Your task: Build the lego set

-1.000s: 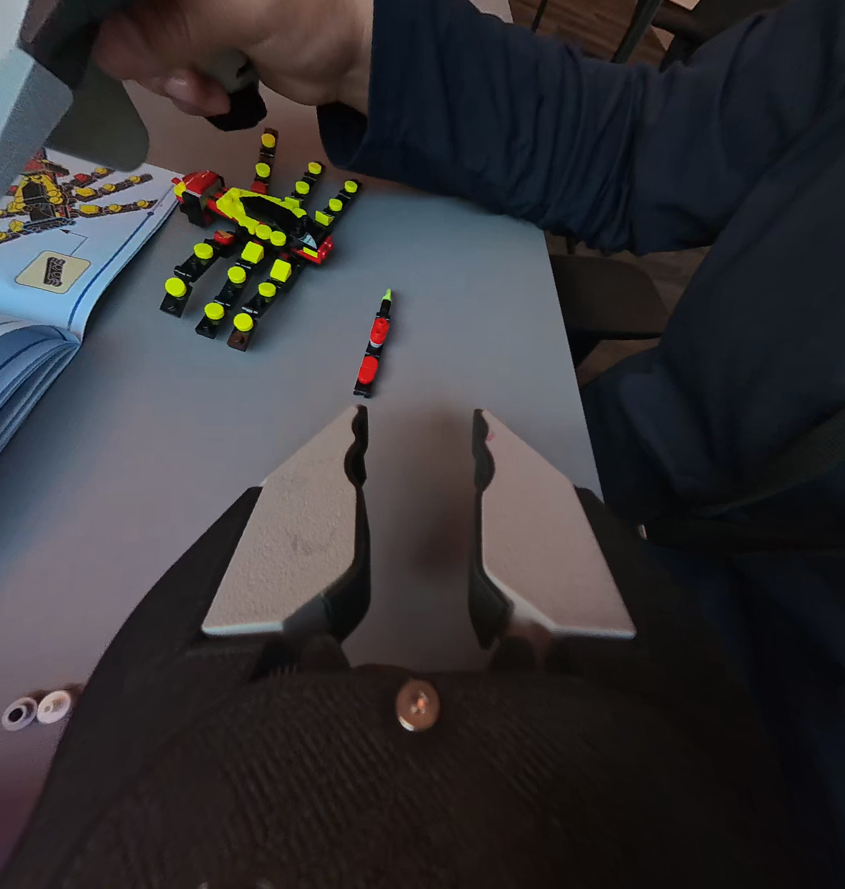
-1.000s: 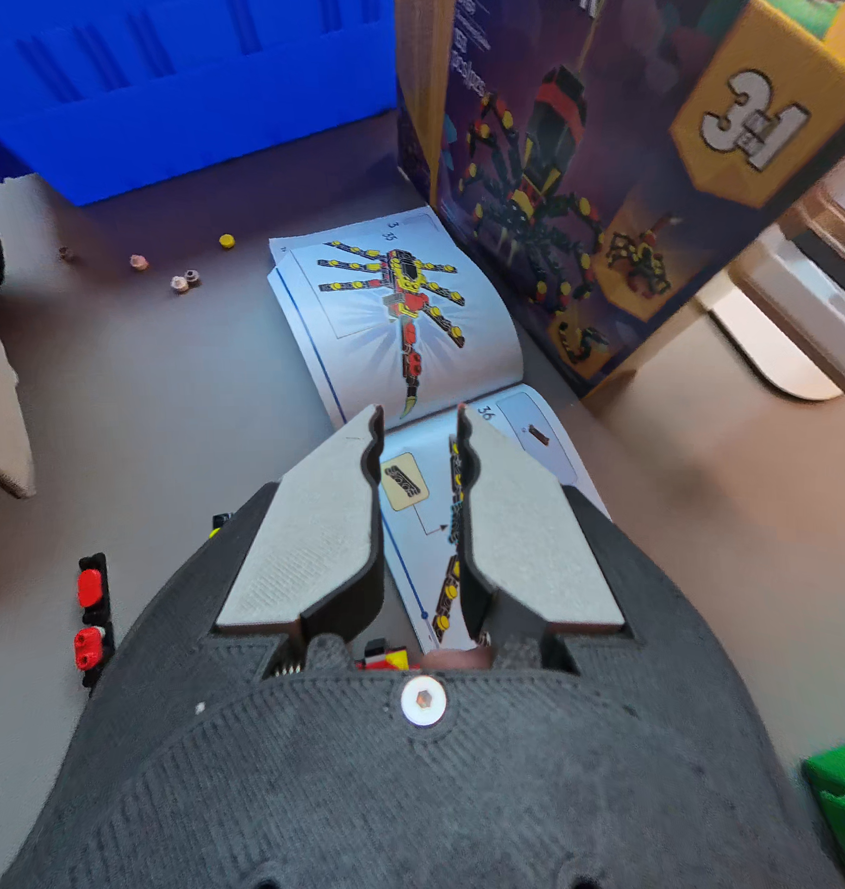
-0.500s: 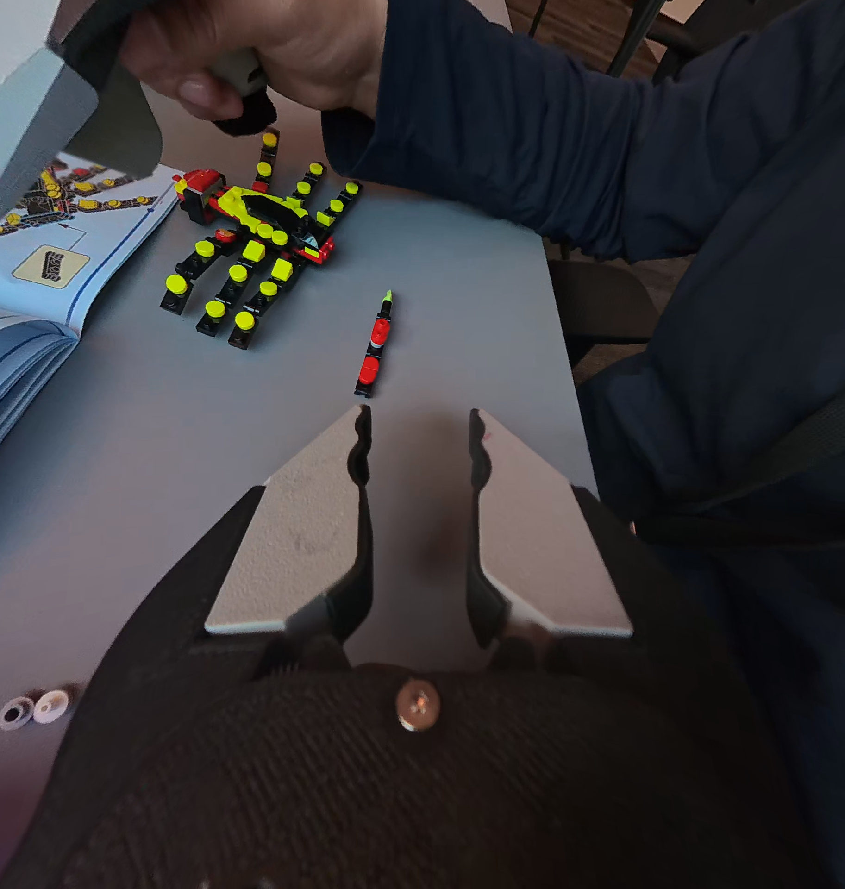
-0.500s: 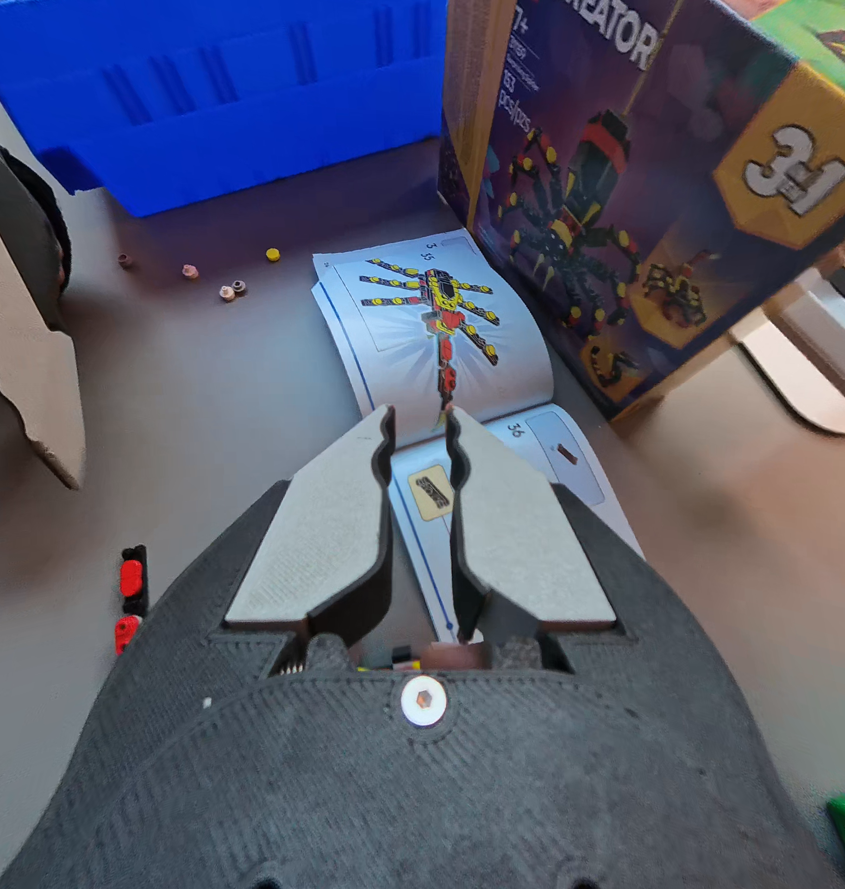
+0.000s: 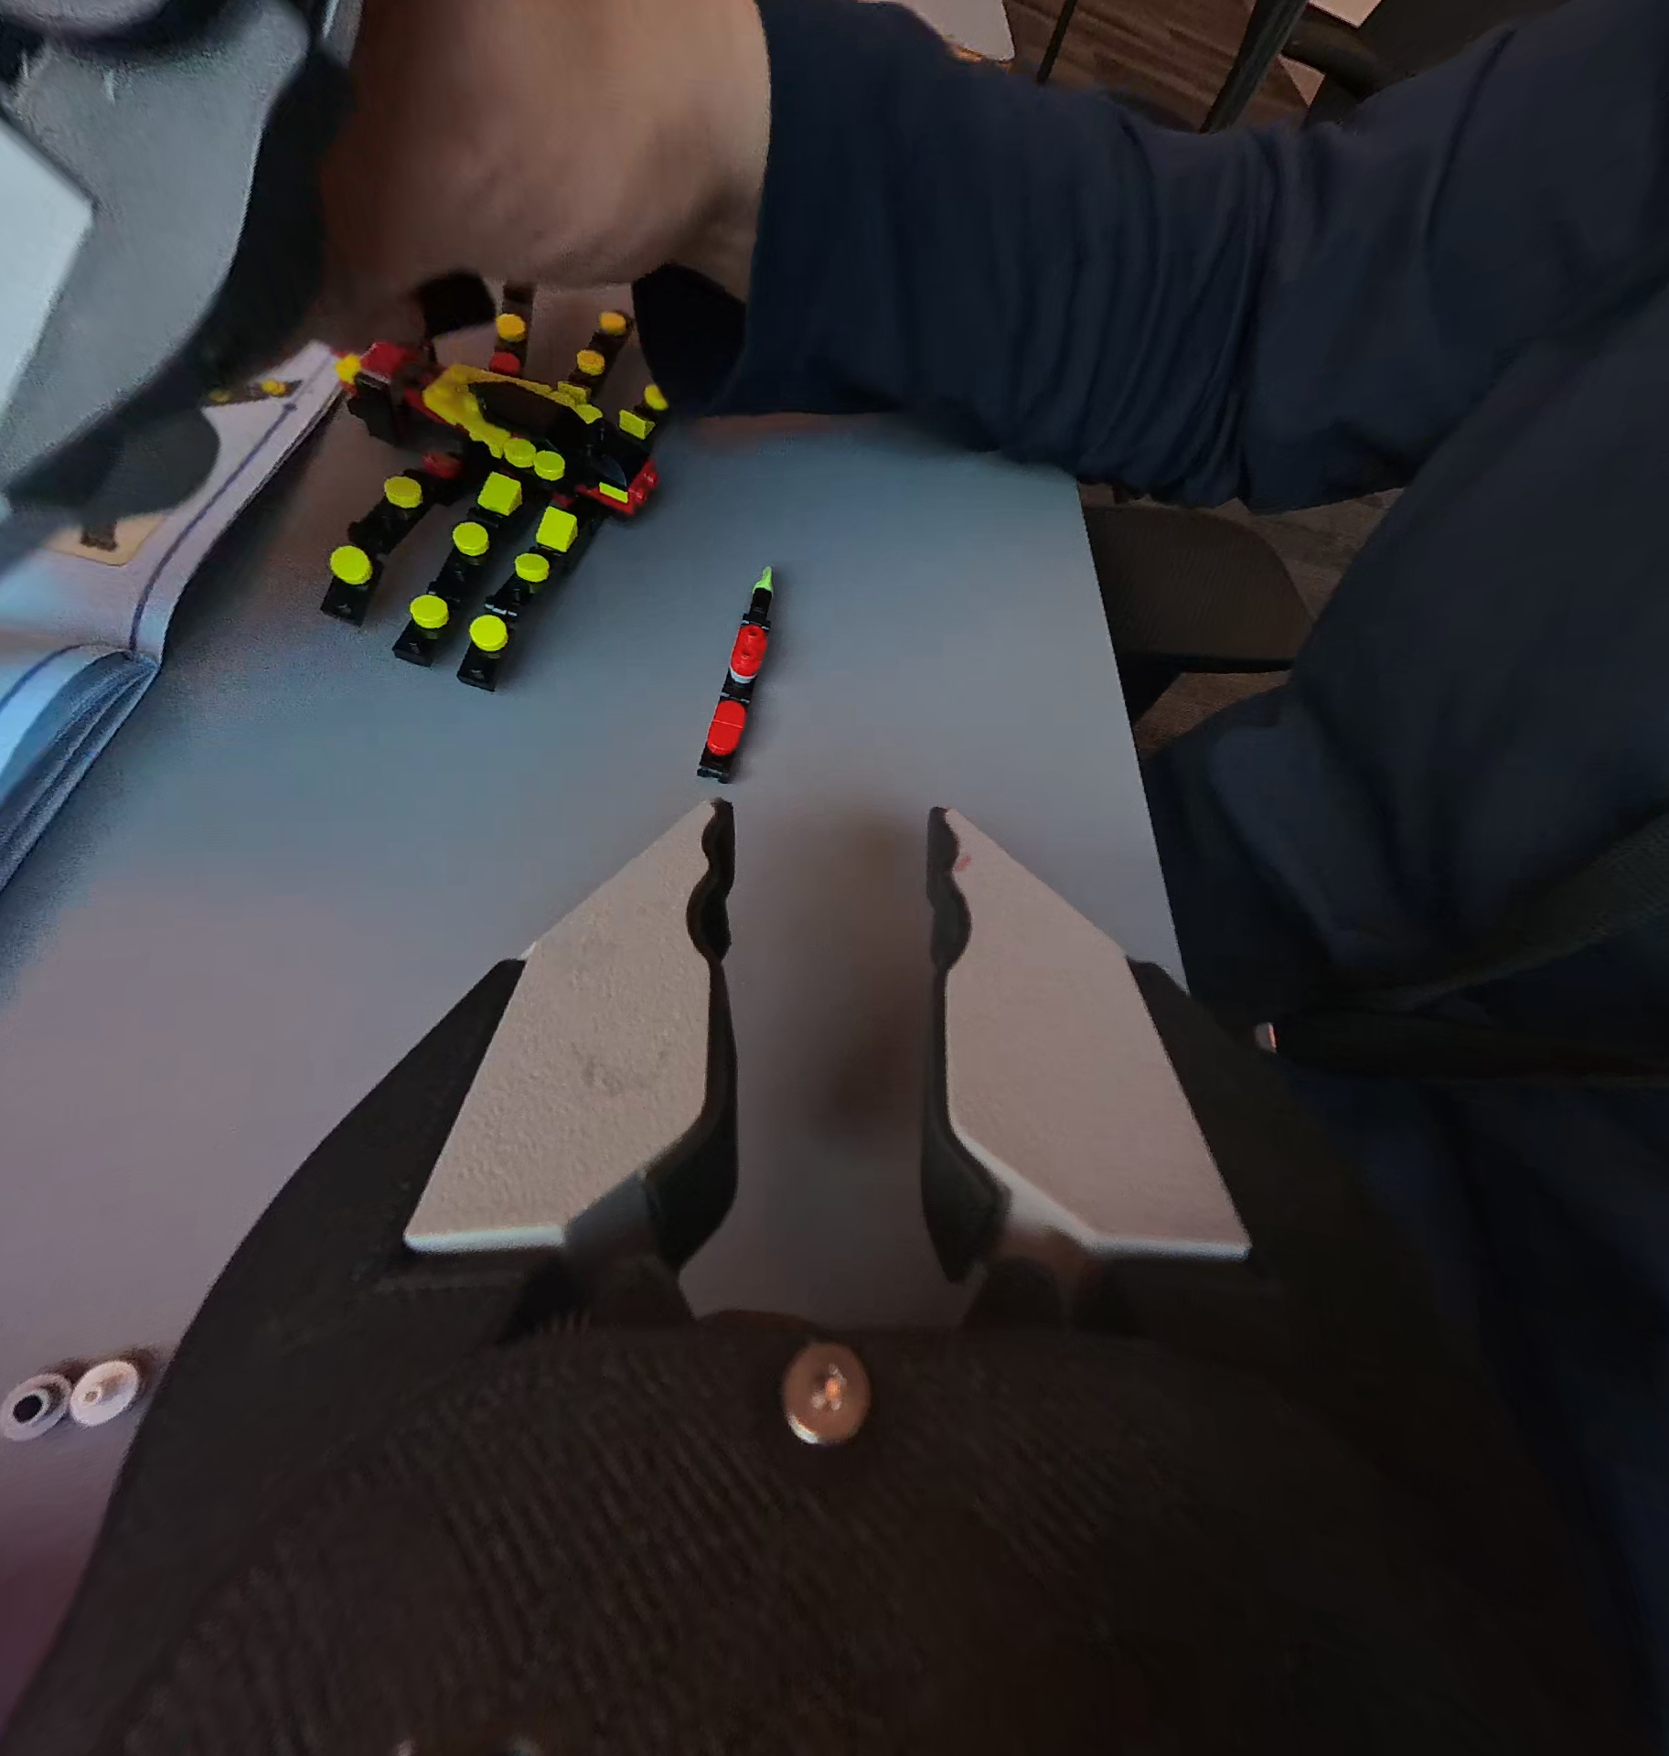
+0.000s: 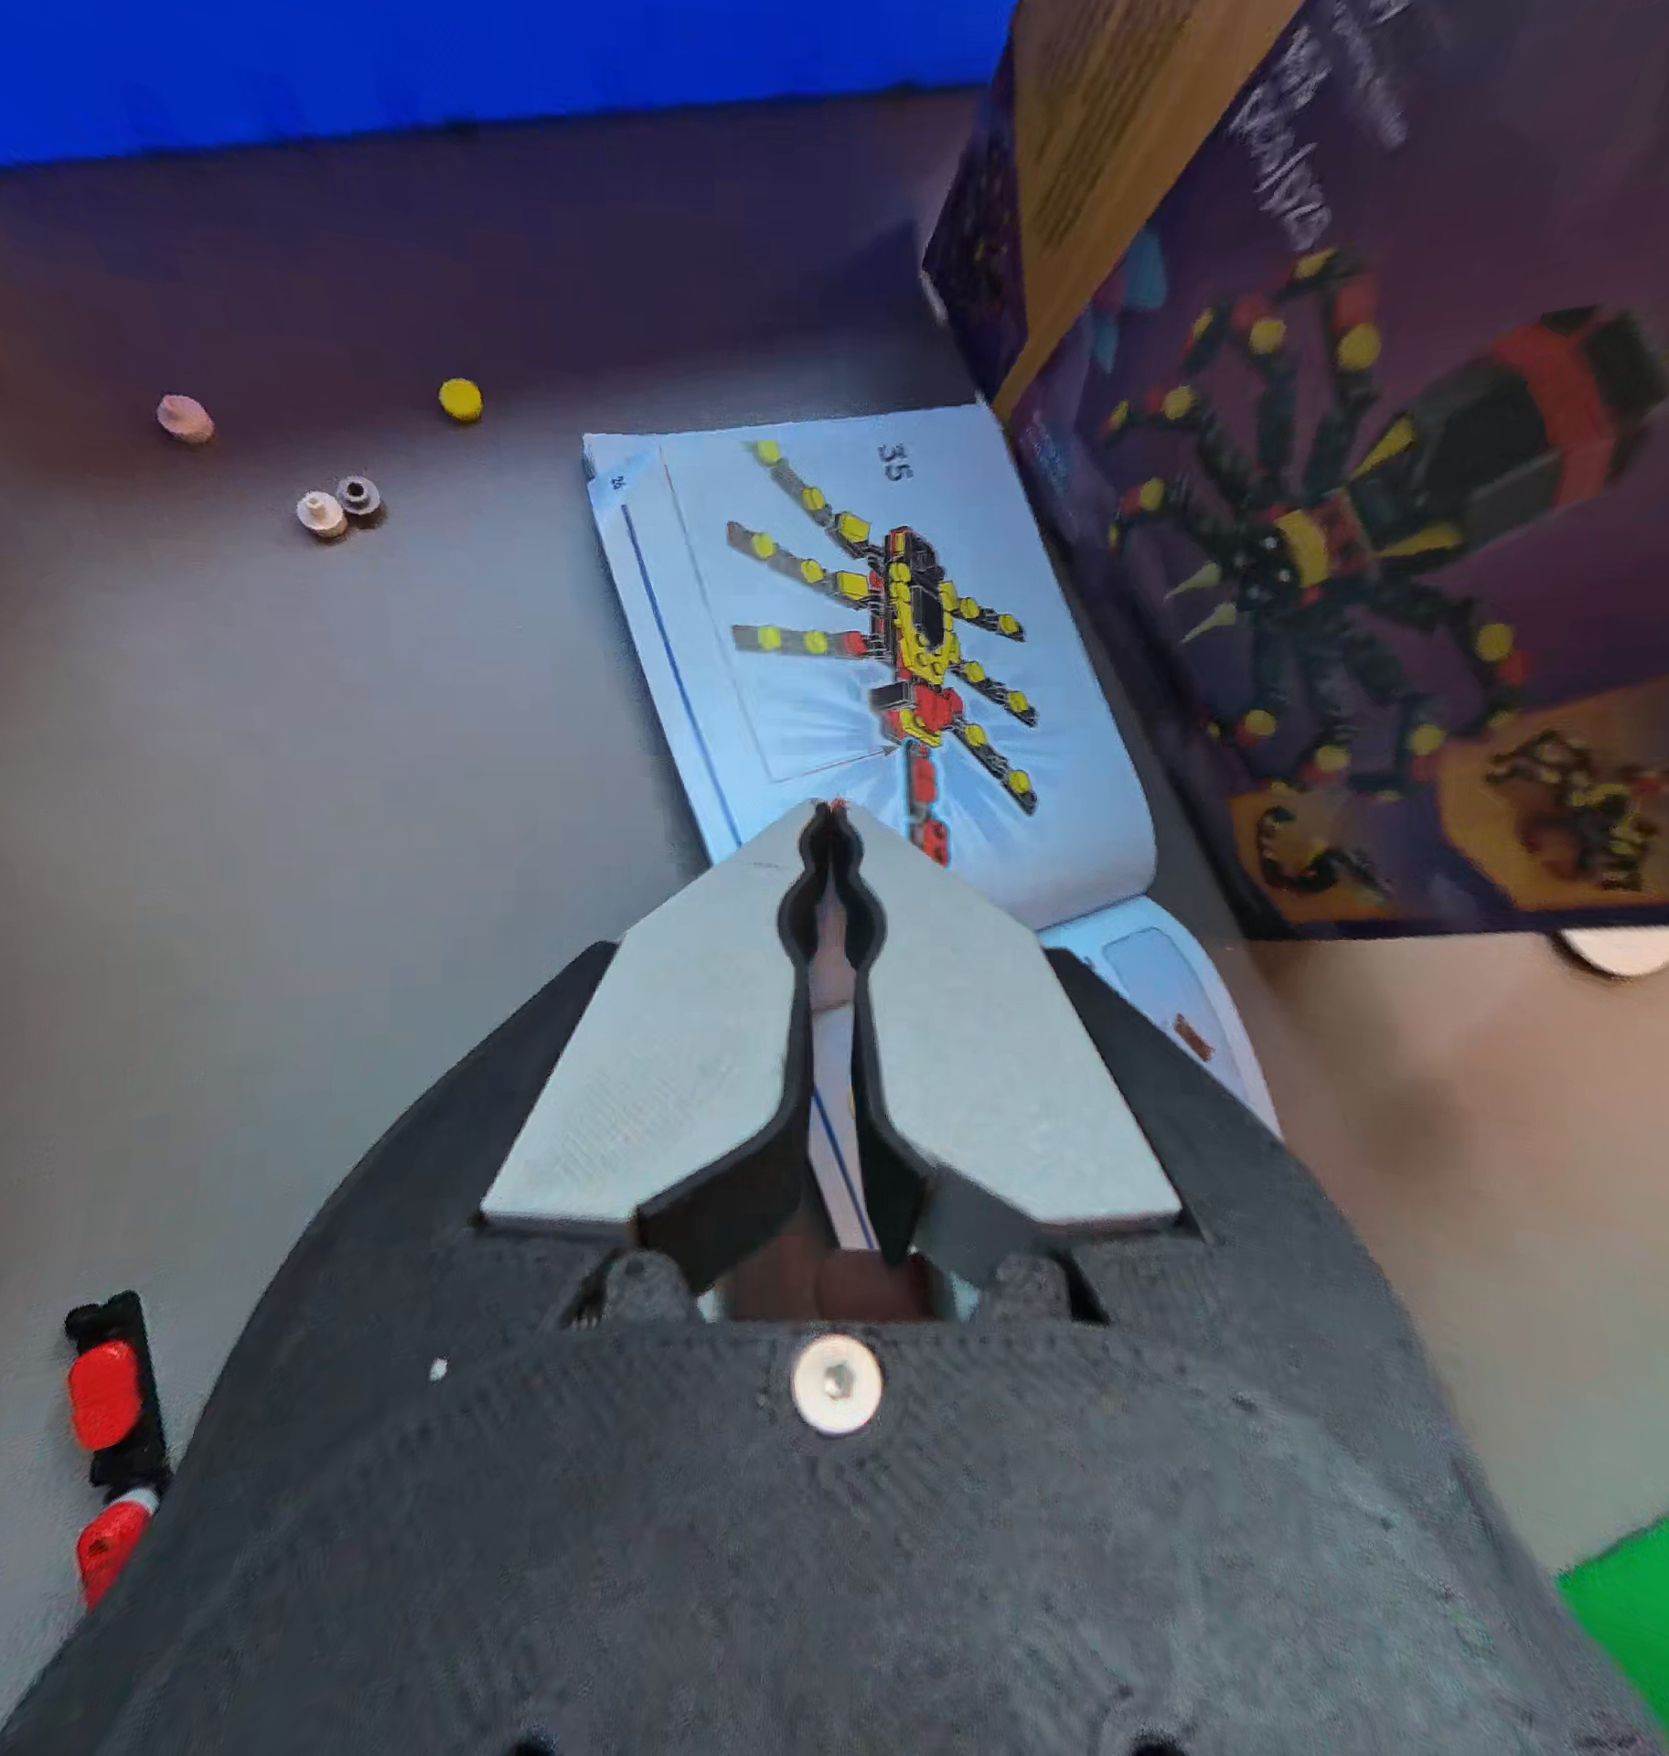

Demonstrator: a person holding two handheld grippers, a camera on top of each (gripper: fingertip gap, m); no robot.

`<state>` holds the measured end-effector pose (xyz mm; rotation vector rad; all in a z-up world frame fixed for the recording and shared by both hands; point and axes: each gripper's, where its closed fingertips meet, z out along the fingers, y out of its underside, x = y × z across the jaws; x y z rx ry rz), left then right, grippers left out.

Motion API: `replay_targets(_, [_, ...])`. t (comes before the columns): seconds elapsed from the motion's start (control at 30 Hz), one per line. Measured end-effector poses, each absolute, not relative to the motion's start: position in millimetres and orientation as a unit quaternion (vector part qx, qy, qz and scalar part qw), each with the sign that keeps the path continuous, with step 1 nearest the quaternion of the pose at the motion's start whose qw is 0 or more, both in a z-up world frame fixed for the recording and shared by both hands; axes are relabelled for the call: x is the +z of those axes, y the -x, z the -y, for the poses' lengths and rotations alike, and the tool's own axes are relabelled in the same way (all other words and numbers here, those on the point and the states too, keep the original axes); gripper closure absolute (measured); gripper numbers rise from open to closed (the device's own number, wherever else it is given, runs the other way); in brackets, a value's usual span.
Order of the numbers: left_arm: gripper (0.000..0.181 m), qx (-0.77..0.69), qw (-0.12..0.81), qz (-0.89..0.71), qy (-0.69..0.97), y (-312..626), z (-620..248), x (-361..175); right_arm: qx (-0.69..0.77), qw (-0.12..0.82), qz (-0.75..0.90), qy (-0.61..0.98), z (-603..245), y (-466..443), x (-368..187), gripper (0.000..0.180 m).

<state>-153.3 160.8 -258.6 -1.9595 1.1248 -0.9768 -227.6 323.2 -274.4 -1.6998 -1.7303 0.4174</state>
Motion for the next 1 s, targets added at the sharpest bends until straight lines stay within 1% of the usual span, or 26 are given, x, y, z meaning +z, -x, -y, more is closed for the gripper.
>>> replay_targets(0.03, [0.142,-0.374,0.334,-0.43,0.751,153.7,-161.3,-258.6,0.163,0.351,0.652,0.652,-328.4,223.0,-264.6,0.18])
replay_targets(0.13, [0.142,-0.378,0.333,-0.425,0.752,154.6,-162.5,-258.3,0.194,0.408,0.593,0.666,-351.5,199.3,-228.0,0.18])
replay_targets(0.23, [0.142,-0.381,0.331,-0.422,0.753,154.7,-162.7,-258.3,0.26,0.451,0.522,0.675,-371.1,170.8,-193.3,0.18])
replay_targets(0.33, [0.143,-0.381,0.334,-0.423,0.752,154.9,-163.6,-257.7,0.306,0.477,0.48,0.669,-382.5,146.4,-172.3,0.169])
replay_targets(0.43, [0.143,-0.381,0.337,-0.421,0.751,155.9,-164.6,-257.0,0.308,0.49,0.463,0.671,-392.1,130.7,-168.4,0.16])
replay_targets(0.67, [0.143,-0.376,0.342,-0.421,0.751,158.4,-168.0,-256.5,0.326,0.474,0.485,0.659,-380.3,121.3,-173.6,0.153])
replay_targets(0.7, [0.143,-0.377,0.341,-0.419,0.752,158.5,-168.3,-256.8,0.334,0.464,0.501,0.649,-371.9,121.8,-175.3,0.153])
replay_targets(0.77, [0.143,-0.378,0.341,-0.417,0.753,158.9,-169.2,-256.8,0.356,0.432,0.544,0.625,-348.4,123.4,-182.4,0.16])
replay_targets(0.87, [0.143,-0.377,0.341,-0.416,0.754,159.6,-170.4,-257.1,0.374,0.386,0.602,0.59,-311.4,124.7,-197.9,0.159])
replay_targets(1.0, [0.143,-0.379,0.336,-0.415,0.756,159.8,-170.2,-257.8,0.357,0.342,0.657,0.568,-263.4,120.0,-224.4,0.16])
